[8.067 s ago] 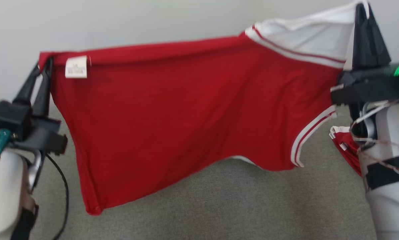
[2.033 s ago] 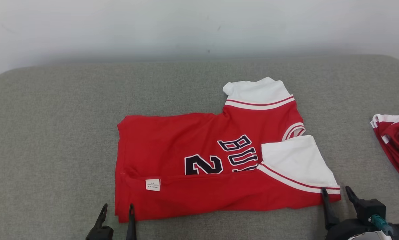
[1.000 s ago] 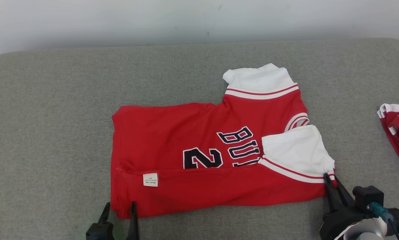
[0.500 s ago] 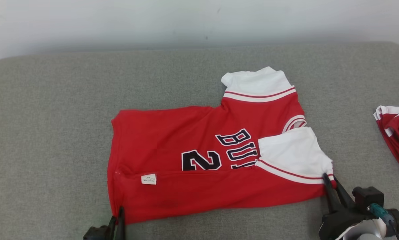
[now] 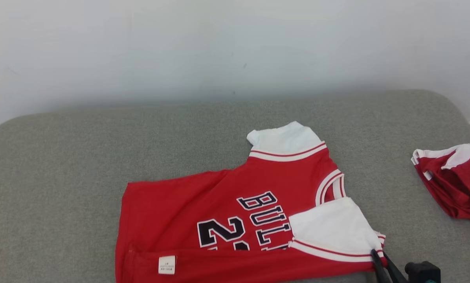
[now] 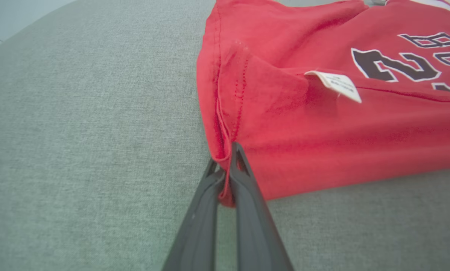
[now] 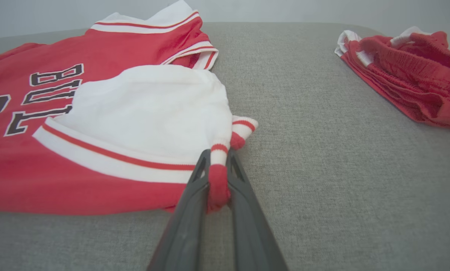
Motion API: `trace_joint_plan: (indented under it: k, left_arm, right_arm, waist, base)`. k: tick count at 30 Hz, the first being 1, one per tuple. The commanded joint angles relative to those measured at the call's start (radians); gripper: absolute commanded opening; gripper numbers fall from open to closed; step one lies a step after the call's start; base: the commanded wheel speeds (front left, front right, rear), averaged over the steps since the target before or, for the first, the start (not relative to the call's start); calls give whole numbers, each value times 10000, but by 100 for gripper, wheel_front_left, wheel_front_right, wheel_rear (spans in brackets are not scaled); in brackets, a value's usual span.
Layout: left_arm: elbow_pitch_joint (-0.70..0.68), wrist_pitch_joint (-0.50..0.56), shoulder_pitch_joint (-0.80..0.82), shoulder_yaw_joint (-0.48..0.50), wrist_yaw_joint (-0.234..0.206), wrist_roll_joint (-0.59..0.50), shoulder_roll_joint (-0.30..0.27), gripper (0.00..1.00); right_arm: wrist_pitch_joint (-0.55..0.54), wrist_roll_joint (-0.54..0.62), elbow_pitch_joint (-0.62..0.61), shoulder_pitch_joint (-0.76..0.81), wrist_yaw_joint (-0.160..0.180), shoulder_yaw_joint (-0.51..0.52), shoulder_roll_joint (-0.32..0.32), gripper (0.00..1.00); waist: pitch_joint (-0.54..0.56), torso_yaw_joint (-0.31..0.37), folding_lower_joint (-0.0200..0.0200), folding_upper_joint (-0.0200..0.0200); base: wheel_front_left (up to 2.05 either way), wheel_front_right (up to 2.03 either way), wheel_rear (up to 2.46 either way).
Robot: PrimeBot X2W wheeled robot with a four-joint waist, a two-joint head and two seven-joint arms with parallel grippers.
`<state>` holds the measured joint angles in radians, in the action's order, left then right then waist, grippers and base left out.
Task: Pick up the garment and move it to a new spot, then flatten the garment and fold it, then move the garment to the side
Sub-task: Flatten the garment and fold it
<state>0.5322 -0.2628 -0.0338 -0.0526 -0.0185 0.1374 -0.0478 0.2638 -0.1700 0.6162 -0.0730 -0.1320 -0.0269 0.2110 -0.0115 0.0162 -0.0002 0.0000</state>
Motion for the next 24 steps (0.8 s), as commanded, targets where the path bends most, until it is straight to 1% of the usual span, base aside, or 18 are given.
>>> trace_joint_plan:
  k: [1, 9, 10, 11, 12, 13, 14, 15, 20, 24]
  left_arm:
    - [60, -25, -243, 137, -34, -67, -48, 0]
    - [287, -25, -762, 500, 49, -59, -51, 0]
    - [268, -25, -804, 504, 63, -53, -54, 2]
    - [264, -25, -821, 505, 68, -34, -54, 36]
    - [265, -25, -776, 504, 55, -11, -54, 100]
    - [296, -25, -703, 500, 40, 18, -54, 100]
    - [316, -25, -608, 482, 34, 32, -54, 100]
    - [271, -25, -487, 451, 25, 33, -39, 100]
    - [-175, -26, 45, 445, 64, -101, -33, 100]
    - [-343, -25, 409, 494, 135, -319, -31, 100]
  right_arm:
    - [-4, -53, -44, 235, 27, 8, 7, 0]
    - [0, -185, -157, 866, 29, 3, 3, 0]
    - [0, -200, -152, 876, 29, 7, 4, 0]
    - [-2, -210, -153, 861, 29, 20, 9, 0]
    - [-2, -206, -157, 817, 29, 34, 5, 0]
    - [0, -195, -146, 738, 29, 57, -14, 20]
    - [-1, -186, -153, 653, 29, 79, -35, 78]
    - [-1, -160, -194, 565, 27, 62, -60, 100]
    - [-1, -14, -747, 33, 27, 234, -169, 100]
    - [-1, 72, -899, -357, 27, 122, -195, 100]
  waist:
    - [507, 241, 2, 0]
    - [812, 432, 2, 0]
    - [797, 438, 2, 0]
    - [767, 435, 2, 0]
    - [726, 423, 2, 0]
    - [689, 411, 2, 0]
    - [645, 394, 2, 0]
    - [586, 366, 2, 0]
    - [252, 200, 2, 0]
    - [76, 113, 2, 0]
  base:
    - [0, 0, 0]
    - [0, 0, 0]
    - [0, 0, 0]
    - [0, 0, 0]
    - [0, 0, 0]
    - [0, 0, 0]
    - [0, 0, 0]
    - [0, 0, 0]
    - [0, 0, 0]
    - [0, 0, 0]
